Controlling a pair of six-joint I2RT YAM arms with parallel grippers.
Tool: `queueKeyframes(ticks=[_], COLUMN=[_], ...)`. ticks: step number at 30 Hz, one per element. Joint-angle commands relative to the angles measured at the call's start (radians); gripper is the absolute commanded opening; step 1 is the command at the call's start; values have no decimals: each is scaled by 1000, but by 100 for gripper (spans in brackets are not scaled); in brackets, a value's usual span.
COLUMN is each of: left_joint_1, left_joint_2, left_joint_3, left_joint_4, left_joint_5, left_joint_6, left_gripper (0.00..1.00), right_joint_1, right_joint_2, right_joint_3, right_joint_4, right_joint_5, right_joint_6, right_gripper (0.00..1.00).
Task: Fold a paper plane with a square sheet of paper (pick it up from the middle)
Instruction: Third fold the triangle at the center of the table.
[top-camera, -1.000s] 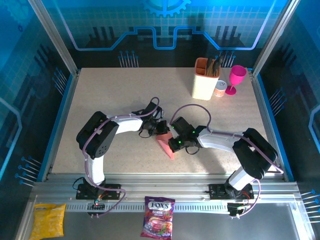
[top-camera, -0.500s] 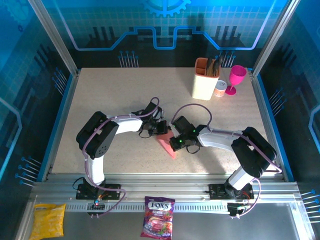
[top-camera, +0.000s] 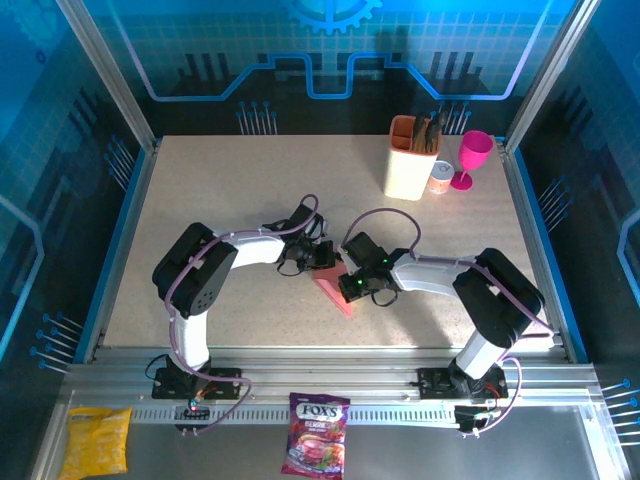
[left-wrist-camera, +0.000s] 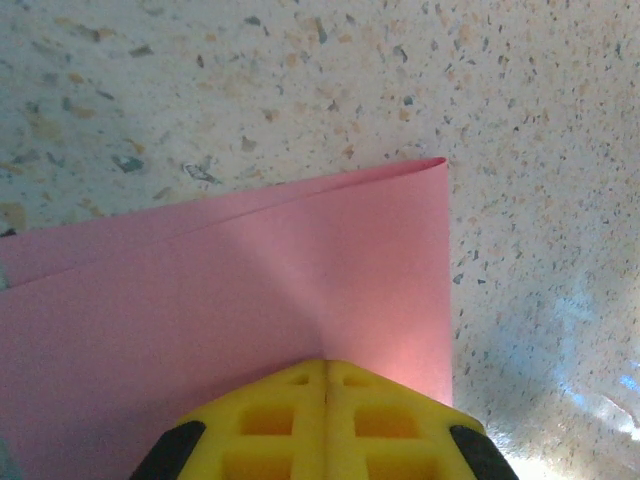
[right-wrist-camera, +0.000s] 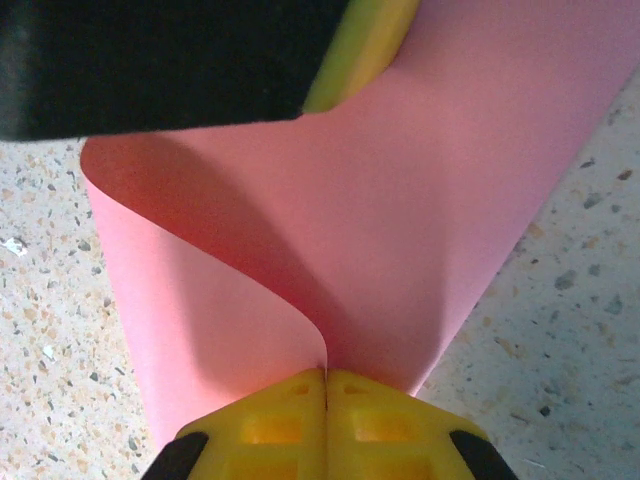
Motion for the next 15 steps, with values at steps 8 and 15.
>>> queueKeyframes(ticks=[8,15], left_joint_1=[35,46], left_joint_2=[-96,-262], left_joint_3=[21,-31], left_joint_4=[-98,-103], left_joint_5=[-21,-25], left_joint_6=[-11,-29], left_gripper=[0,17], right_joint_1=[-9,1], right_joint_2=[16,21], right_joint_3=[-47,-61], right_joint_4=[21,28], right_joint_5=[-6,-2], right_joint_6=[45,52], right_gripper=[0,0])
